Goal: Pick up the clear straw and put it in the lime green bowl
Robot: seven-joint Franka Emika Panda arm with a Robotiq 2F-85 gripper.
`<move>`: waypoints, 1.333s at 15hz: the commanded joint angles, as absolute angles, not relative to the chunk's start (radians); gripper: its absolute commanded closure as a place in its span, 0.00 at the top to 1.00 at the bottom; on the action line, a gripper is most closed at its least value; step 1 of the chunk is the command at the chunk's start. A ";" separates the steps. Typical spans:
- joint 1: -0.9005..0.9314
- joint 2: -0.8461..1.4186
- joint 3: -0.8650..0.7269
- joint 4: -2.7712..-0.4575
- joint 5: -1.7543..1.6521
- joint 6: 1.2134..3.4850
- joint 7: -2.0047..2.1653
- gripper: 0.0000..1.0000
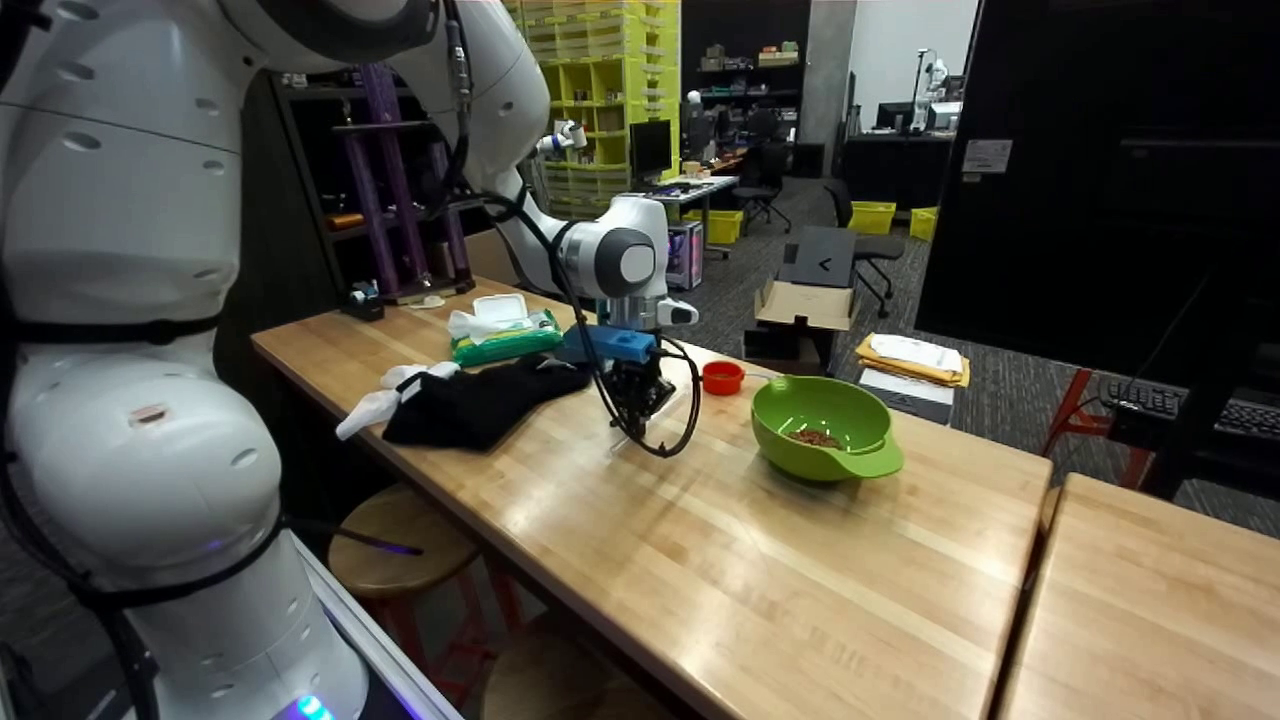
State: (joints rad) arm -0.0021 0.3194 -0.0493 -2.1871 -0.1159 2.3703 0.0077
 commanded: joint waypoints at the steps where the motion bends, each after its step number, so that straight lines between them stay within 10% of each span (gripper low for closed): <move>1: -0.012 0.305 -0.073 -2.218 -0.144 2.384 0.030 0.03; 20: 0.027 0.178 -0.068 -2.212 -0.252 2.252 0.107 0.02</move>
